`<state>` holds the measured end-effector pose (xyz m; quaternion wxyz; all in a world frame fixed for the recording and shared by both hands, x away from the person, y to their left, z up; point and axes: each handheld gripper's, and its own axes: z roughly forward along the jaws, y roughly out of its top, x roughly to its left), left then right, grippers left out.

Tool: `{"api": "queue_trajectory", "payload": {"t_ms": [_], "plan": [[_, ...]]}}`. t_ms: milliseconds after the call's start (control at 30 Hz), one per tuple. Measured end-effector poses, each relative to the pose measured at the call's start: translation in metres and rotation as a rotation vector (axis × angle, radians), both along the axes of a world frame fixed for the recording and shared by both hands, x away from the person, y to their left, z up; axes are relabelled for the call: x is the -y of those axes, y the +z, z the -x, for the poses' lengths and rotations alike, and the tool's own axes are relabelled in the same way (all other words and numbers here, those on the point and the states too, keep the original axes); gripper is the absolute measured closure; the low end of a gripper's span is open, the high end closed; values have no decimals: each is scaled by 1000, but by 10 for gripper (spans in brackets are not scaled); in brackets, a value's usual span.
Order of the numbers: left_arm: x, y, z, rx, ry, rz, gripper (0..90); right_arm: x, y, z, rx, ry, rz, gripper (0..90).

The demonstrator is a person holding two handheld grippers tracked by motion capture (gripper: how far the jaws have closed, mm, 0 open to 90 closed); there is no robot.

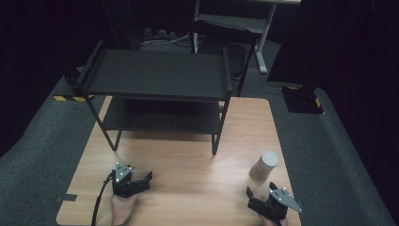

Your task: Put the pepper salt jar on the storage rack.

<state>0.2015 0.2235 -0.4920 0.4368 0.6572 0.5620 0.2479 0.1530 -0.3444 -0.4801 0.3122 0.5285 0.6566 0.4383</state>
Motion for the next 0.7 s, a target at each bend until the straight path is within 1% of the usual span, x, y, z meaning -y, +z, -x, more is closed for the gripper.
{"api": "queue_trajectory", "payload": {"t_ms": [67, 167, 400, 500, 600, 667, 700], "plan": [[0, 0, 0, -1, 0, 0, 39, 3, 1, -7, 0, -26, 3, 50], [0, 0, 0, -2, 1, 1, 39, 7, 3, -22, -5, -37, 0, 47], [1, 0, 0, -4, 8, 0, 38, 9, 4, -57, -1, -7, -6, 48], [1, 0, 0, -4, 8, 0, 38, 8, 1, -67, 1, -12, -14, 55], [0, 0, 0, -2, 5, 3, 37, 5, -2, -72, 14, -27, -13, 71], [0, 0, 0, -3, 5, 4, 36, 3, -3, -74, 19, -34, -10, 77], [0, 0, 0, -2, 4, 5, 36, -2, -3, -77, 23, -45, 6, 101]]}}
